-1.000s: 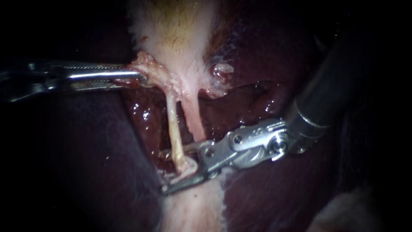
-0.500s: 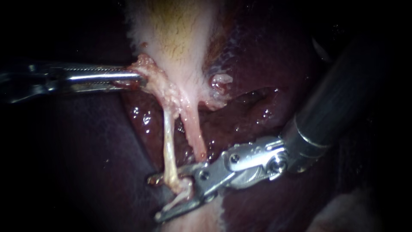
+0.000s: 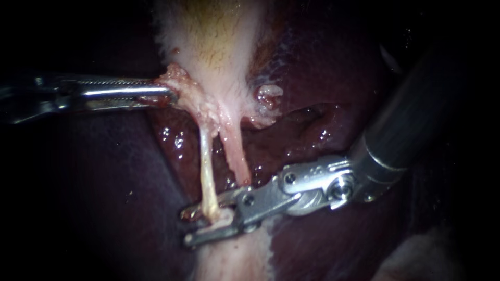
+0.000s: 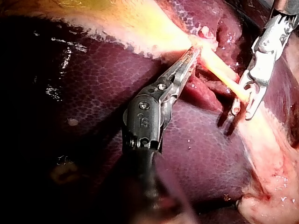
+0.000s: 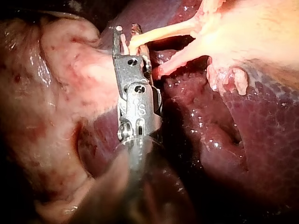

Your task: Clipping first clip left tube

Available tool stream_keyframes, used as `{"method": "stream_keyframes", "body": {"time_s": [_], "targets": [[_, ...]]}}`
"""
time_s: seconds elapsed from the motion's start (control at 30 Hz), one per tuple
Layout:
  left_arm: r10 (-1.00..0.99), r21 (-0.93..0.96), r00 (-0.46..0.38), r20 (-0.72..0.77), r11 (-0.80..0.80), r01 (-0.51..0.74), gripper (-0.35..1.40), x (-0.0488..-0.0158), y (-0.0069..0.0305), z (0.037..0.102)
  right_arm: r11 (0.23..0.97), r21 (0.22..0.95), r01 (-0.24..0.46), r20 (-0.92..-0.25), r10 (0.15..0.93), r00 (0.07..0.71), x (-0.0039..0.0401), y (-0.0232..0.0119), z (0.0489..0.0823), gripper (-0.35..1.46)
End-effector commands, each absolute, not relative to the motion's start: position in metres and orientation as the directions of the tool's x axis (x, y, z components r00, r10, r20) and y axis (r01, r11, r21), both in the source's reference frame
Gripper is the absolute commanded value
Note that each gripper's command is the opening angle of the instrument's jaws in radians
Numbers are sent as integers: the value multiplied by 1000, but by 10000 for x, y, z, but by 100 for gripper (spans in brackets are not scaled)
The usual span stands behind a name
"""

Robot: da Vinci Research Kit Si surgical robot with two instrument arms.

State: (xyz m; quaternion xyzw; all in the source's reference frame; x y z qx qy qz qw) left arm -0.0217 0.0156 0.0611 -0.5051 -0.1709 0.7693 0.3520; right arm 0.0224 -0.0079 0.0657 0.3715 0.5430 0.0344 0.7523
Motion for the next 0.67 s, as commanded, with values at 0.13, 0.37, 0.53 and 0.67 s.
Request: {"method": "stream_keyframes", "body": {"time_s": [0.13,0.37,0.53,0.67], "targets": [[714,-619,-242,-657,-694,-369,-35,-217,156,611,704,631,327,-758,469,453,223,-78,656,-35],[714,-619,-242,-657,-694,-368,-35,-215,157,613,706,629,325,-755,455,472,222,-81,654,-35],[714,-619,-242,-657,-694,-368,-35,-215,157,613,706,629,325,-755,455,473,222,-82,656,-35],[714,-619,-242,-657,-694,-368,-35,-215,157,613,706,629,325,-755,455,472,222,-81,656,-35]]}}
